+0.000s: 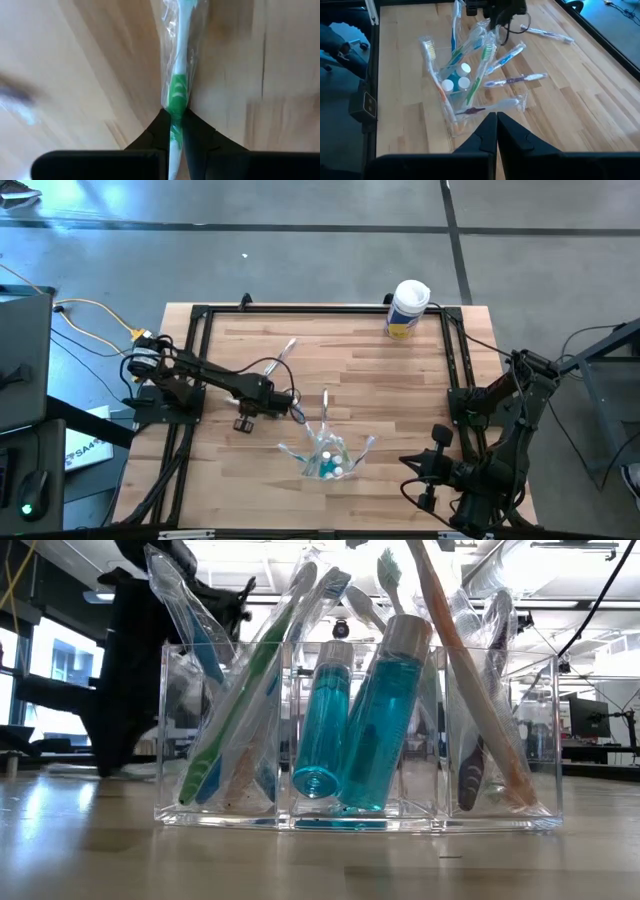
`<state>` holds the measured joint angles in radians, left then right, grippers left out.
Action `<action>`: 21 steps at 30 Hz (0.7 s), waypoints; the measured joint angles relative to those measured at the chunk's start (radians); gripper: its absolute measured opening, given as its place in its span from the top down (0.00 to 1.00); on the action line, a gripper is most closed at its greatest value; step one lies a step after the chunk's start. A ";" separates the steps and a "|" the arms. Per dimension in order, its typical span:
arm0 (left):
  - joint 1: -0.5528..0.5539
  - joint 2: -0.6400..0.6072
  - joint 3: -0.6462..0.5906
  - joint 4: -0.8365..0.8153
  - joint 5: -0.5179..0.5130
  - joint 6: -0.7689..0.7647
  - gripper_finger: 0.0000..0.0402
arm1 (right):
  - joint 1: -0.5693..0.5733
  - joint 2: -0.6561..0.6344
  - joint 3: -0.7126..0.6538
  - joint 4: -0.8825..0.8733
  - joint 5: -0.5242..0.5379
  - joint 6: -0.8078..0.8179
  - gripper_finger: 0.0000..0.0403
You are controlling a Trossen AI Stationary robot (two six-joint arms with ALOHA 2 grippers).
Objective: Pick & Place toothbrushing station
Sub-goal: Put the green toothbrush into the transparent organizer
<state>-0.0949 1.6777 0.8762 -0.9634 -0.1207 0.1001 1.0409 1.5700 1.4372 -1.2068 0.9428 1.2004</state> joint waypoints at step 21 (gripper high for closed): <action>-0.337 -0.211 0.547 -0.579 -0.279 -0.619 0.95 | 0.011 0.000 0.000 -0.006 0.002 -0.020 0.99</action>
<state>-0.4319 1.4668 1.4233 -1.5421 -0.3995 -0.5184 1.0515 1.5700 1.4372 -1.2132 0.9452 1.1805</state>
